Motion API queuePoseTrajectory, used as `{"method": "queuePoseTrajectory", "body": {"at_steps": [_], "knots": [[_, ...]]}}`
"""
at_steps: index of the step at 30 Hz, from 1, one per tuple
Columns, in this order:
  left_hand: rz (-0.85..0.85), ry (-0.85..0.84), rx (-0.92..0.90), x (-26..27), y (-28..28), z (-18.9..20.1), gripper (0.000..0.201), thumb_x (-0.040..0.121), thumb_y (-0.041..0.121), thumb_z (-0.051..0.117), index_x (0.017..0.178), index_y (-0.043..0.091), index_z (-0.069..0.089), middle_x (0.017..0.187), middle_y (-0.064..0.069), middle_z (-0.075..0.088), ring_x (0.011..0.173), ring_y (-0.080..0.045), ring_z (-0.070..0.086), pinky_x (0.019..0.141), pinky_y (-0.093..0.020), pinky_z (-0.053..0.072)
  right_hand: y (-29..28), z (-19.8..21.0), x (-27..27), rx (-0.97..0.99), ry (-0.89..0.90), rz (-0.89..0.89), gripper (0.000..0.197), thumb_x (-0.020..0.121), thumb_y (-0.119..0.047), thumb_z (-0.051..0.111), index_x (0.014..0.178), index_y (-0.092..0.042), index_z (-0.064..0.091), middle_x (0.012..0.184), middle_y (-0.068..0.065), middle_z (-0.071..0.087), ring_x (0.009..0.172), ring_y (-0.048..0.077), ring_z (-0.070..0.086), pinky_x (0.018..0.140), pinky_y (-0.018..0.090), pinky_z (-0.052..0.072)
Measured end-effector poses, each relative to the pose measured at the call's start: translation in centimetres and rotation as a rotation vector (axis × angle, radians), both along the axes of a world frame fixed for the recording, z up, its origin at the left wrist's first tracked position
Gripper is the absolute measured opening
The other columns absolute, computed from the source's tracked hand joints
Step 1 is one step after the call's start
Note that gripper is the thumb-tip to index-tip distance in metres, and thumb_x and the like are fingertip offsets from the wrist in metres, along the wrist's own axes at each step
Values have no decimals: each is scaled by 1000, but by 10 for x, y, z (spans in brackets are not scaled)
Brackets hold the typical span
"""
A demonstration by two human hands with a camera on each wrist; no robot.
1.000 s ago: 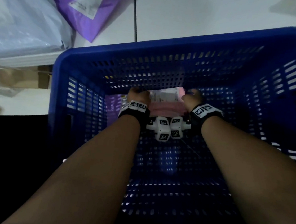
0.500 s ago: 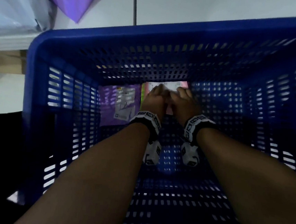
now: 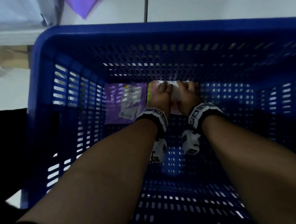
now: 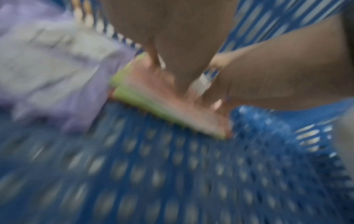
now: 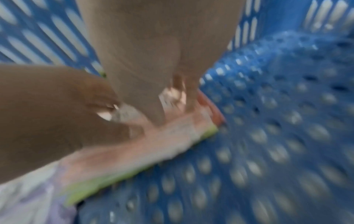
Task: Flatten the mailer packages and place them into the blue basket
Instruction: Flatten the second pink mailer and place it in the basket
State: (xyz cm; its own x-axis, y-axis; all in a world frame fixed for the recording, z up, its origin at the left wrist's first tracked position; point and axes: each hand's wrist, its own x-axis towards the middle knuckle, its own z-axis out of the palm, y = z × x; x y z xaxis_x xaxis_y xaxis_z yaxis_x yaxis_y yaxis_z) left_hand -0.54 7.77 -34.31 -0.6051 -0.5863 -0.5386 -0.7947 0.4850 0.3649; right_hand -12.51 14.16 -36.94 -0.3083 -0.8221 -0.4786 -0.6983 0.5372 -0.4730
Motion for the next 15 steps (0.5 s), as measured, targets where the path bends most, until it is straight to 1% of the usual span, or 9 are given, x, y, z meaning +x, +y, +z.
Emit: {"method": "queuePoseTrajectory", "body": {"at_steps": [3,4,6,8,10,11,13,14,15], "knots": [[-15,-76,37,-8,-9,16,73,96,20,60,157,9,19,164,-15,14,149,-32,21,119,-36,26,-16,13,-5,194,-56,-1,68,93,-28,64,151,-24,29,156,13,17,138,38,33,107,45,38],[-25,-76,34,-10,-12,23,68,96,19,59,155,11,26,161,-15,24,145,-33,29,115,-39,34,-19,19,-7,238,-44,30,71,93,-27,64,153,-26,25,157,12,16,138,38,32,107,47,39],[-16,-14,-42,-12,-17,41,53,95,17,57,146,16,43,146,-14,47,130,-35,49,99,-43,46,-21,33,-8,258,17,103,76,93,-18,62,156,-24,20,156,13,18,137,41,33,108,49,40],[41,34,-169,-14,-22,67,32,94,16,56,126,17,60,122,-12,64,109,-35,63,81,-42,51,-20,55,-6,180,69,126,66,94,-14,56,152,-20,26,150,15,29,131,41,39,105,49,42],[83,24,-274,-18,-30,98,11,93,17,54,98,14,64,94,-10,67,90,-34,66,69,-39,48,-18,84,-3,94,169,172,58,94,-18,55,148,-22,34,141,15,42,124,40,47,96,46,46],[99,31,-299,-20,-32,113,9,93,19,55,88,14,62,84,-8,62,82,-33,64,66,-38,46,-18,102,-1,65,210,183,51,94,-20,55,144,-19,42,135,16,49,120,39,52,91,43,46],[106,59,-310,-26,-34,139,13,90,20,58,79,15,57,76,-5,56,71,-29,57,65,-36,44,-22,139,3,11,264,178,27,95,-22,56,118,-8,61,120,18,62,105,37,61,77,37,45],[102,77,-316,-28,-34,150,14,90,19,57,77,15,55,75,-5,55,68,-28,53,65,-36,43,-24,157,4,-8,298,178,19,95,-22,57,103,-7,63,112,19,66,98,36,64,72,34,44],[99,93,-321,-30,-33,160,16,90,17,56,75,14,53,73,-4,54,67,-27,52,64,-35,43,-27,174,5,-15,340,187,15,94,-21,58,95,-7,63,107,18,67,94,35,66,69,33,44]]}}
